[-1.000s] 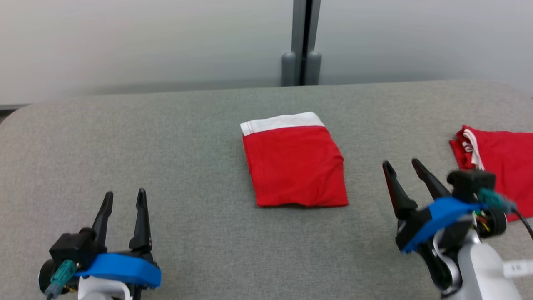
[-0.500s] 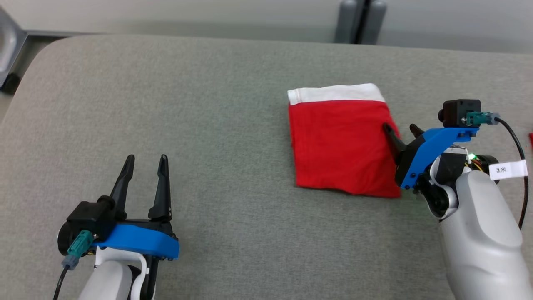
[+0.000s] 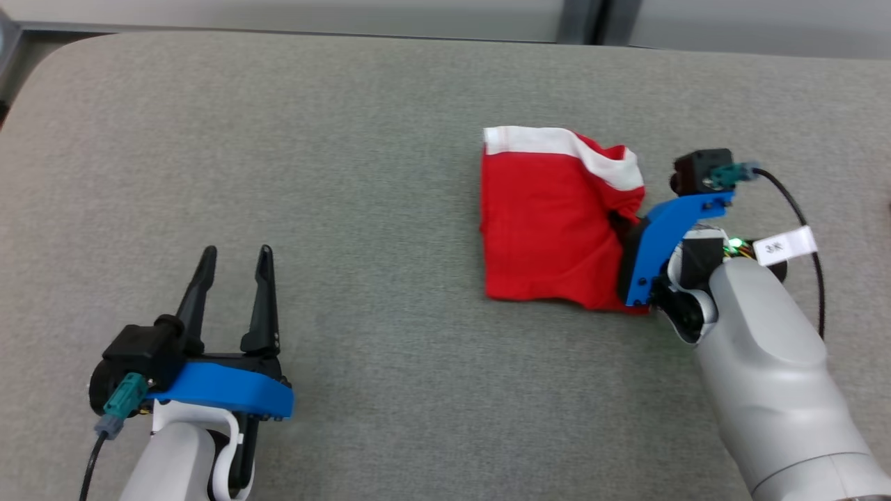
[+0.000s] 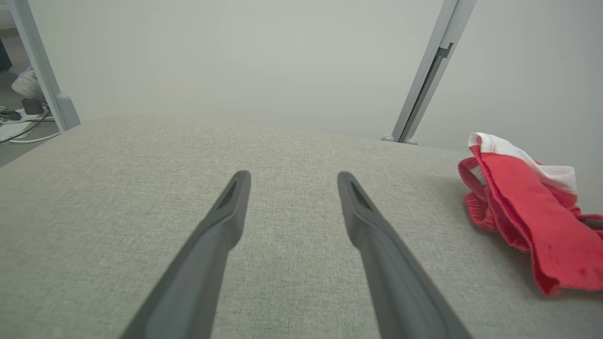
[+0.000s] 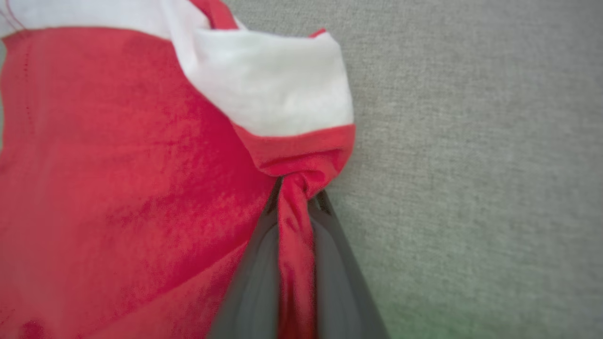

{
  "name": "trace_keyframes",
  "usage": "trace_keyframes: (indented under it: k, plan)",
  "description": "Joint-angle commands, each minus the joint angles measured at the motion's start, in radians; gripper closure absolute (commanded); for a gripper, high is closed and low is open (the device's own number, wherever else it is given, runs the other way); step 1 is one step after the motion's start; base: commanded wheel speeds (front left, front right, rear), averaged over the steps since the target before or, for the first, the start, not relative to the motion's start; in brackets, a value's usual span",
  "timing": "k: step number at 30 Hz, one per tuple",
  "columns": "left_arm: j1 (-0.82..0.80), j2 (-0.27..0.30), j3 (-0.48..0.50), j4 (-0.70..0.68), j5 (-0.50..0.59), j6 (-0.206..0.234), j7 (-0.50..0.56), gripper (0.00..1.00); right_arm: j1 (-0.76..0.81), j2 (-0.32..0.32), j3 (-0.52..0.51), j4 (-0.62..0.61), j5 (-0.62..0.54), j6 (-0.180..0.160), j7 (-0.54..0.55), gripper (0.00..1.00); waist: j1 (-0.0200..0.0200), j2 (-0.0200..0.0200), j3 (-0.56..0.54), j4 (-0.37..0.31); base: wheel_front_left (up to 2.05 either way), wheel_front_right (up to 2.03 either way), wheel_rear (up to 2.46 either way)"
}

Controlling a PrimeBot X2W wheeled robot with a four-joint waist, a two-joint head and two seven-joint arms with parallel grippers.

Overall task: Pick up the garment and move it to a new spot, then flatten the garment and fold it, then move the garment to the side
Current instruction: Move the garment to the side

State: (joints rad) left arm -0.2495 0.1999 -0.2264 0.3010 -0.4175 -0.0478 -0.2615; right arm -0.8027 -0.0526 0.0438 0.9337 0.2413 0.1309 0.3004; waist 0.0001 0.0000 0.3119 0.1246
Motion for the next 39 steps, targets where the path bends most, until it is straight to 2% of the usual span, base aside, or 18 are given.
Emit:
trace_keyframes:
  k: [1,7,8,12,18,19,20,25,30,35,39]
  plan:
    - [-0.008,0.005,0.014,-0.011,0.009,0.001,-0.004,0.0,-0.012,0.0,0.045,-0.004,-0.02,0.0,0.011,1.0,-0.0001,0.0,-0.015,-0.037,0.0,0.0,0.0]
    - [0.036,0.02,0.045,-0.059,0.024,0.009,-0.004,0.0,-0.059,-0.032,0.182,-0.131,-0.04,0.0,0.117,1.0,-0.0001,0.0,-0.039,-0.168,0.0,0.0,0.0]
    - [0.036,0.02,0.045,-0.059,0.024,0.009,-0.004,0.0,-0.059,-0.032,0.182,-0.131,-0.04,0.0,0.117,1.0,-0.0001,0.0,-0.039,-0.168,0.0,0.0,0.0]
    - [0.054,0.031,0.055,-0.093,0.028,0.017,-0.004,0.0,-0.075,-0.114,0.268,-0.263,0.006,0.0,0.207,1.0,-0.0001,0.0,-0.039,-0.26,0.0,0.0,0.0]
    - [0.044,0.042,0.04,-0.138,0.037,0.023,0.021,0.0,-0.075,-0.272,0.303,-0.431,0.066,0.0,0.282,1.0,-0.0001,0.0,-0.015,-0.352,0.0,0.0,0.0]
    - [0.032,0.05,0.037,-0.146,0.041,0.017,0.031,0.0,-0.066,-0.316,0.307,-0.458,0.085,0.0,0.288,1.0,-0.0001,0.0,0.0,-0.372,0.0,0.0,0.0]
    - [0.032,0.05,0.037,-0.146,0.041,0.017,0.031,0.0,-0.066,-0.316,0.307,-0.458,0.085,0.0,0.288,1.0,-0.0001,0.0,0.0,-0.372,0.0,0.0,0.0]
    - [0.005,0.073,0.029,-0.17,0.048,0.013,0.059,0.0,-0.075,-0.419,0.323,-0.467,0.115,0.0,0.265,1.0,-0.0001,0.0,0.05,-0.399,0.0,0.0,0.0]
    - [-0.025,0.097,0.017,-0.2,0.058,0.006,0.092,0.0,-0.104,-0.514,0.343,-0.416,0.135,0.0,0.17,1.0,-0.0001,0.0,0.107,-0.391,0.0,0.0,0.0]
    - [-0.052,0.118,0.008,-0.23,0.067,0.002,0.119,0.0,-0.118,-0.571,0.296,-0.318,0.125,0.0,0.063,1.0,-0.0001,0.0,0.16,-0.361,0.0,0.0,0.0]
    - [-0.063,0.133,0.008,-0.253,0.073,0.005,0.134,0.0,-0.118,-0.584,0.259,-0.245,0.1,0.0,-0.002,1.0,-0.0001,0.0,0.195,-0.339,0.0,0.0,0.0]
